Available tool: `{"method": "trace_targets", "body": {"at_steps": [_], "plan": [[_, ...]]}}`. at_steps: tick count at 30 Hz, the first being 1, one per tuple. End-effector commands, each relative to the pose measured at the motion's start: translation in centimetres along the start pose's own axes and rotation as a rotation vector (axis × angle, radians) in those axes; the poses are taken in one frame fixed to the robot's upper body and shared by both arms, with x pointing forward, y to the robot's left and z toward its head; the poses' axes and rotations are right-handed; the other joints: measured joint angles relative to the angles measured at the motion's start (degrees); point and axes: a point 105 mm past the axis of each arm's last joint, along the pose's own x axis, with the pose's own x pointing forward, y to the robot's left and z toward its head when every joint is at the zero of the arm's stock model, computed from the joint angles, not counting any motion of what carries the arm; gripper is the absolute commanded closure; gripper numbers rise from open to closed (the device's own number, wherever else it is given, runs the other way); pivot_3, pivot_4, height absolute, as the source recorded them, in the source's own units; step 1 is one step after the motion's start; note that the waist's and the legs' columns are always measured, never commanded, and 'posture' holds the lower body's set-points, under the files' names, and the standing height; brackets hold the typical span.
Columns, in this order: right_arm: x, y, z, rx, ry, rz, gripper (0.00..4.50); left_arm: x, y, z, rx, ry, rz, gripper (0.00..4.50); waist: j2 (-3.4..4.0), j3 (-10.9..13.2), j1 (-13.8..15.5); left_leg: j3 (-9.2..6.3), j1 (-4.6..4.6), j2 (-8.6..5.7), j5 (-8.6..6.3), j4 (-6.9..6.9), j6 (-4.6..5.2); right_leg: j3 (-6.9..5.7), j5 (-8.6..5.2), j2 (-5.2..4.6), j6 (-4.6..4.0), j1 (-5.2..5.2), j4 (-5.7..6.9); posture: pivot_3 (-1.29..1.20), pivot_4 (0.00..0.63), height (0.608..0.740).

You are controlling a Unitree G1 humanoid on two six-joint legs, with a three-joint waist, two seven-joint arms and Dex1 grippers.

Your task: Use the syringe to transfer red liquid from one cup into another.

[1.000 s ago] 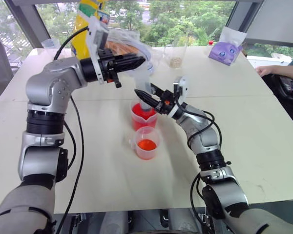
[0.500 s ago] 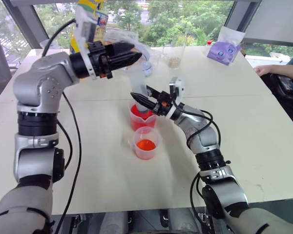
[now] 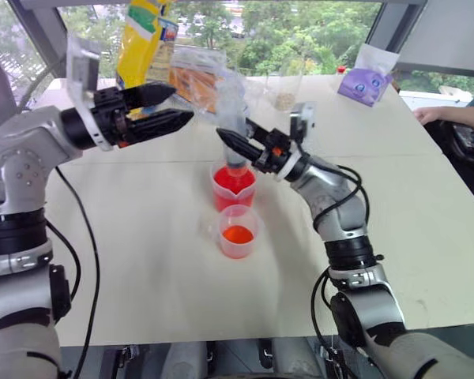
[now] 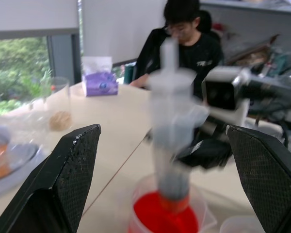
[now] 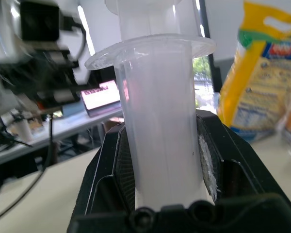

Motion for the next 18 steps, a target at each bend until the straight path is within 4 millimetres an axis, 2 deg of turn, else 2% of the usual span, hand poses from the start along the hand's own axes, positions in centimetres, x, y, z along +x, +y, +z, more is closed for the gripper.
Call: {"method": "trace_targets", "body": {"at_steps": [1,4,8,12,18], "plan": [[0.1,2.6,4.6,-0.011,-0.103,0.120,3.11,-0.6,-0.5,1.5,0.031,-0.032,-0.014,0.23,0.00,0.00,0.02,0.00,0.00,-0.01,0.00,0.00,0.00,0.00,0.00,-0.01,0.00,0.00,0.00,0.00,0.150,0.740],[-0.4,4.3,5.6,0.030,-0.099,0.186,3.11,-0.5,-0.9,1.5,0.026,-0.022,-0.040,0.23,0.00,0.00,-0.03,0.00,0.00,-0.01,0.00,0.00,0.00,-0.01,0.00,-0.02,0.00,0.01,-0.01,0.00,0.150,0.740],[-1.2,5.9,5.2,0.064,-0.054,0.248,3.11,-0.3,-1.5,1.6,0.024,-0.015,-0.078,0.23,-0.01,0.00,-0.04,0.00,0.00,0.00,0.00,0.00,0.01,-0.02,0.00,0.00,0.00,0.01,0.00,0.00,0.150,0.740],[-2.5,6.7,2.4,0.110,0.023,0.266,3.11,0.2,-3.4,2.0,0.002,0.000,-0.192,0.23,-0.01,-0.01,-0.02,0.01,0.00,0.00,-0.01,0.00,0.01,-0.01,0.00,0.01,0.00,0.01,-0.02,0.00,0.150,0.740],[-3.2,6.7,0.1,0.114,0.068,0.250,3.11,0.3,-6.0,3.2,-0.040,-0.020,-0.326,0.23,-0.02,0.00,-0.09,0.00,0.01,-0.01,-0.01,0.01,0.02,0.00,-0.01,0.02,0.00,0.01,-0.02,0.00,0.150,0.740]]}}
